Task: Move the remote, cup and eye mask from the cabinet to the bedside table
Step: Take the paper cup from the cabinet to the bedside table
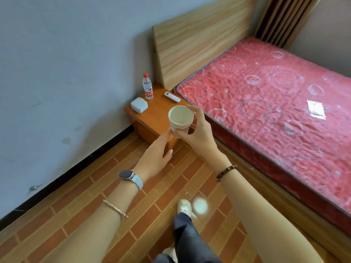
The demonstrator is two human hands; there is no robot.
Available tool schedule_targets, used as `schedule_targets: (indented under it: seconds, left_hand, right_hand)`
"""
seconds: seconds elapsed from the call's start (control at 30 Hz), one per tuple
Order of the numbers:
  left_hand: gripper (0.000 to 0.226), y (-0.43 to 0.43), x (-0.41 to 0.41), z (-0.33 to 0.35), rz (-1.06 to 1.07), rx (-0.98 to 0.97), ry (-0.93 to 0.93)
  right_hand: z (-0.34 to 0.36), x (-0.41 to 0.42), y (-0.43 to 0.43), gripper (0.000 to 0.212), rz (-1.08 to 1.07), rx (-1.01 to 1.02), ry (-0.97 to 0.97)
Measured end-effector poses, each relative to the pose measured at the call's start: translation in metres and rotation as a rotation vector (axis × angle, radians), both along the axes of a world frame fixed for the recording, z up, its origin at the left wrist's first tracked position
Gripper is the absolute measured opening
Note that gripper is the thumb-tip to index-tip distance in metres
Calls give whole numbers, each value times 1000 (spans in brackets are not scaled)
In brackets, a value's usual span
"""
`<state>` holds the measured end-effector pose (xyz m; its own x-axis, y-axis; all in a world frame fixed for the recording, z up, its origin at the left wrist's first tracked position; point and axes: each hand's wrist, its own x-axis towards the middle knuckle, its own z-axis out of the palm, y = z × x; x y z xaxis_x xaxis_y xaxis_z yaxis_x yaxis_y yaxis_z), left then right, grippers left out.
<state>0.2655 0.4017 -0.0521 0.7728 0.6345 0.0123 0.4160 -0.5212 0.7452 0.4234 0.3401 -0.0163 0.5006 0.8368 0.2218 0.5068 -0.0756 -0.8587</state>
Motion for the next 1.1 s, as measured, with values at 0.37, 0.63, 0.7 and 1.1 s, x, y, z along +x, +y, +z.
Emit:
schedule_targets:
  seconds: [0.37, 0.63, 0.7, 1.1]
  left_hand:
    - [62, 73, 82, -2, 174, -62, 6]
    - [64, 129, 117, -23, 209, -109, 71]
    - [64, 149, 127, -29, 195, -117, 76]
    - [63, 292, 184, -52, 189, -197, 32]
  right_hand:
    - [-7, 87, 97, 73, 99, 7, 28]
    - [-29, 125, 159, 72, 132, -58, 102]
    - [-36, 136, 176, 71, 126, -68, 127]
    - [-59, 187, 324, 72, 124, -120, 148]
